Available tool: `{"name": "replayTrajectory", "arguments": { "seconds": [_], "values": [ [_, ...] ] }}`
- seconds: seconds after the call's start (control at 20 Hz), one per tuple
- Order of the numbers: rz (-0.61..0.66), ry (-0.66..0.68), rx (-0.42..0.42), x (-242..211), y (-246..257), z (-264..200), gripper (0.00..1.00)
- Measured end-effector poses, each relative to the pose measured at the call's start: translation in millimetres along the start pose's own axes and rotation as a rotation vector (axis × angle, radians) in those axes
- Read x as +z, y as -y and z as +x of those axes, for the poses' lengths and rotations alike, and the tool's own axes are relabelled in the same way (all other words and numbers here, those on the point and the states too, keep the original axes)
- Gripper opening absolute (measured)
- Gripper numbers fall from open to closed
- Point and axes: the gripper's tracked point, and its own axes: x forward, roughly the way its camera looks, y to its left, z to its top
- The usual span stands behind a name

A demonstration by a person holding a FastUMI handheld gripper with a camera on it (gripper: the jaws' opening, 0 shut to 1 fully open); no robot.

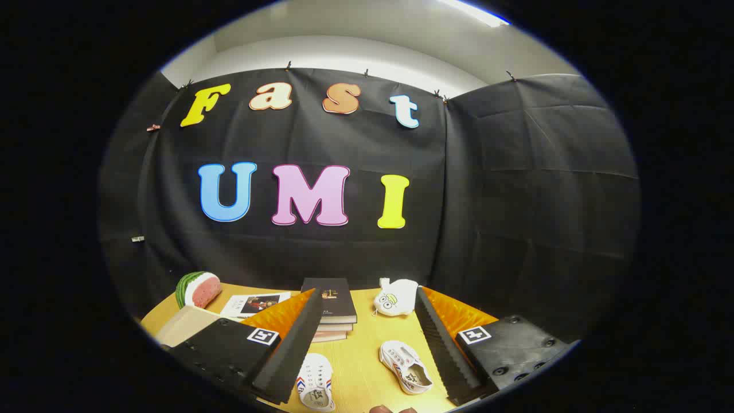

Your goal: Open the storage box then place both shoes into the box .Put the left shoe in first, then the right shoe, with the right side of both shoes facing outward in a uniform manner.

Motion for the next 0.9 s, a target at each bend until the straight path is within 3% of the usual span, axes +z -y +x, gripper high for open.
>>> {"name": "replayTrajectory", "arguments": {
  "seconds": [0.9],
  "values": [
    [-0.021,0.016,0.015,-2.5,-0.7,-7.9,0.97]
  ]
}}
